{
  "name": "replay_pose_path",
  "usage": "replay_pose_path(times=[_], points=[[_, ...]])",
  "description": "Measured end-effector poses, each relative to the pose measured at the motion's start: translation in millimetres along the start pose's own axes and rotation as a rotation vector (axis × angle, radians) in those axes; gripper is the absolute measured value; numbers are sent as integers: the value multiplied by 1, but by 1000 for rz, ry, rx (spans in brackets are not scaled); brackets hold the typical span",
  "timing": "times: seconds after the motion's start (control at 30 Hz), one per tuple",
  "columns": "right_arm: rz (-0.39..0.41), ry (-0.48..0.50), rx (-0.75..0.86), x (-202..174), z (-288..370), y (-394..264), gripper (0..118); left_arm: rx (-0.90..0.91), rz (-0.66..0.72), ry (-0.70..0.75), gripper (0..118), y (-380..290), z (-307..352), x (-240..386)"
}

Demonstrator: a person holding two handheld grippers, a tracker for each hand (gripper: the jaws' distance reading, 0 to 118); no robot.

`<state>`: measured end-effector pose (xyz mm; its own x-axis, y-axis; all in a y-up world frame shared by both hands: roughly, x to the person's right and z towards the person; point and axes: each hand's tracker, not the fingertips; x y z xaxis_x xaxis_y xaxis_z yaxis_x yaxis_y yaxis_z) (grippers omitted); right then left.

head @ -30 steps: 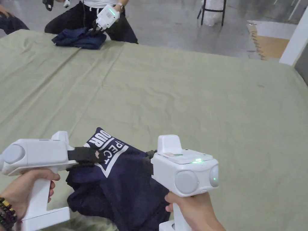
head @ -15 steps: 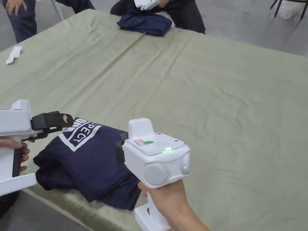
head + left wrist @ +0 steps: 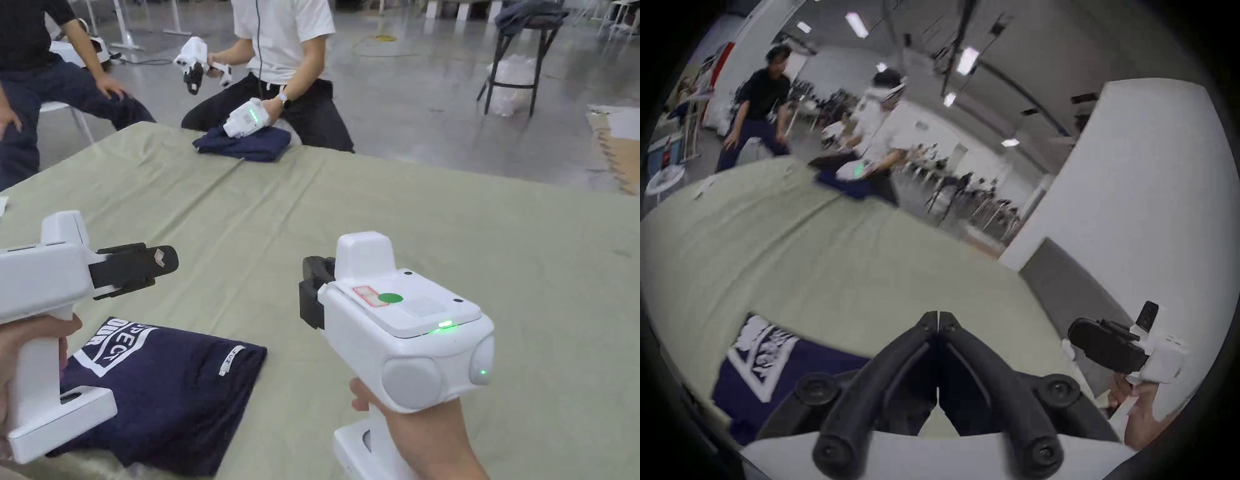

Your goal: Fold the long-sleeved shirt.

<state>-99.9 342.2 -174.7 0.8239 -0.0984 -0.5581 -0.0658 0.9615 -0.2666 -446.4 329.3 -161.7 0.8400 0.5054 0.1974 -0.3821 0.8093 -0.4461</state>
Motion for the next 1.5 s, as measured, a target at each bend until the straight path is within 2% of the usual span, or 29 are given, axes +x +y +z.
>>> replay_pose_path(times=[0.13, 0.23, 0.37, 0.5, 0.57, 0.67, 0.77, 0.83, 0.9, 0.97, 1.1, 1.4, 1.43, 1.47, 1.5], points=[[52, -208, 121, 58, 89, 36, 0, 151, -83, -84, 4, -16, -13, 105], [65, -367, 191, 101, 149, 39, 0, 216, -237, 5, 4, -44, -29, 177], [36, -571, 266, 148, 212, 18, 0, 314, -418, 129, 4, -93, -59, 246], [30, -695, 248, 174, 251, -15, 0, 379, -507, 143, 4, -136, -79, 281], [2, -720, 260, 181, 264, -34, 0, 377, -554, 176, 4, -159, -83, 290], [-8, -747, 241, 187, 276, -58, 0, 391, -530, 127, 4, -186, -79, 292], [39, -782, 223, 190, 282, -76, 0, 372, -578, 150, 4, -205, -73, 293], [57, -809, 219, 187, 282, -86, 0, 358, -563, 150, 4, -212, -67, 285], [66, -798, 224, 185, 284, -95, 0, 359, -524, 136, 4, -219, -68, 278], [30, -752, 217, 187, 284, -99, 0, 333, -526, 160, 4, -224, -68, 271], [54, -777, 204, 187, 279, -104, 0, 309, -546, 181, 4, -228, -68, 265], [37, -762, 196, 187, 276, -101, 0, 302, -527, 210, 5, -226, -67, 269], [39, -765, 192, 186, 275, -101, 0, 299, -520, 202, 15, -224, -66, 268], [41, -770, 190, 185, 274, -102, 6, 292, -518, 195, 31, -223, -66, 269], [39, -766, 188, 185, 275, -102, 17, 292, -519, 191, 51, -223, -66, 269]])
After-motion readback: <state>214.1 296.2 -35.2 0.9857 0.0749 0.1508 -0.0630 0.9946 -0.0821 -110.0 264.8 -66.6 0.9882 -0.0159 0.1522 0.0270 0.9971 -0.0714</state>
